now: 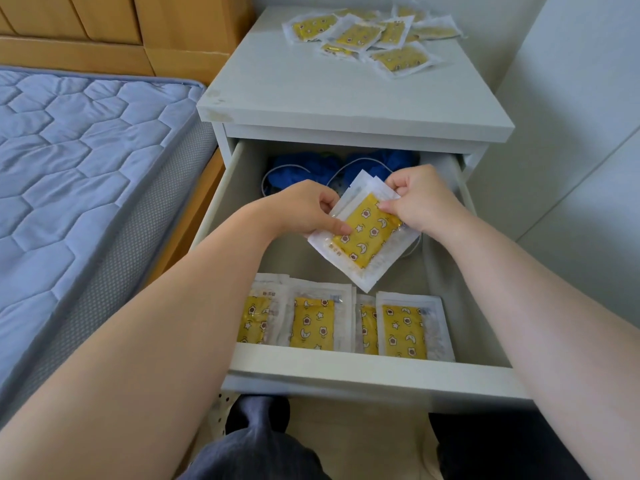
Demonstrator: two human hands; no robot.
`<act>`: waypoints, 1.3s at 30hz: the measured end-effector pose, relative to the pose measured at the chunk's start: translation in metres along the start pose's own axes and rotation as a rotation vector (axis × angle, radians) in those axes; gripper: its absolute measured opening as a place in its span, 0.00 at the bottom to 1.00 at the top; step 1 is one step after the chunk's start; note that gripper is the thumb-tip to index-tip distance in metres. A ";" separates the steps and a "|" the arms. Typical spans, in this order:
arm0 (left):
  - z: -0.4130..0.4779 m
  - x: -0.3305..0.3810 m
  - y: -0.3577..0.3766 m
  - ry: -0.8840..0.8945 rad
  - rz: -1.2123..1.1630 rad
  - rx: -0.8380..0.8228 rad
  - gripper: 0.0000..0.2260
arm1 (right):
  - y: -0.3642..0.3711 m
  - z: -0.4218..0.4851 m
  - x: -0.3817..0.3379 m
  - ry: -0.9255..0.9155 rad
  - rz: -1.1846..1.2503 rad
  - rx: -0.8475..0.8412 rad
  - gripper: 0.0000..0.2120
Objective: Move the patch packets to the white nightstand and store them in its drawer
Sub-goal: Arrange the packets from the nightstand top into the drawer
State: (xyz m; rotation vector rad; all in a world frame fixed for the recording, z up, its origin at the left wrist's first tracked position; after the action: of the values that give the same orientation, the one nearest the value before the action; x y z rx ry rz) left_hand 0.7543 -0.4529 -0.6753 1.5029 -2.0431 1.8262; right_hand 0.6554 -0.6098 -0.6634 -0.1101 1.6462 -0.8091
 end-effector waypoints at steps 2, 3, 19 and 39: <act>-0.003 0.002 0.005 -0.004 0.007 -0.125 0.14 | -0.002 0.001 0.002 0.022 -0.129 -0.085 0.01; -0.004 0.003 0.010 -0.007 0.046 -0.213 0.14 | -0.002 0.001 0.005 0.046 -0.207 -0.154 0.04; 0.000 0.006 0.056 -0.014 0.742 -0.698 0.27 | 0.033 -0.013 0.052 0.524 -1.035 -0.958 0.35; 0.013 0.010 0.051 0.007 0.636 -0.424 0.28 | 0.032 -0.001 0.048 0.390 -0.517 -0.585 0.19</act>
State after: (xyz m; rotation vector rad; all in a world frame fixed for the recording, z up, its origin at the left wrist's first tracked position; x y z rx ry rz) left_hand 0.7241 -0.4764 -0.7122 0.7892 -2.8879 1.3540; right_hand 0.6536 -0.6093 -0.7211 -0.8630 2.2326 -0.7282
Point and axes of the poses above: each hand's wrist, its own z-axis towards the middle knuckle, its own y-axis out of the palm, x = y × z, the point moved 1 cm from there along z, towards the middle knuckle, and after that the axes turned 14 degrees about z, right-handed, at the moved point
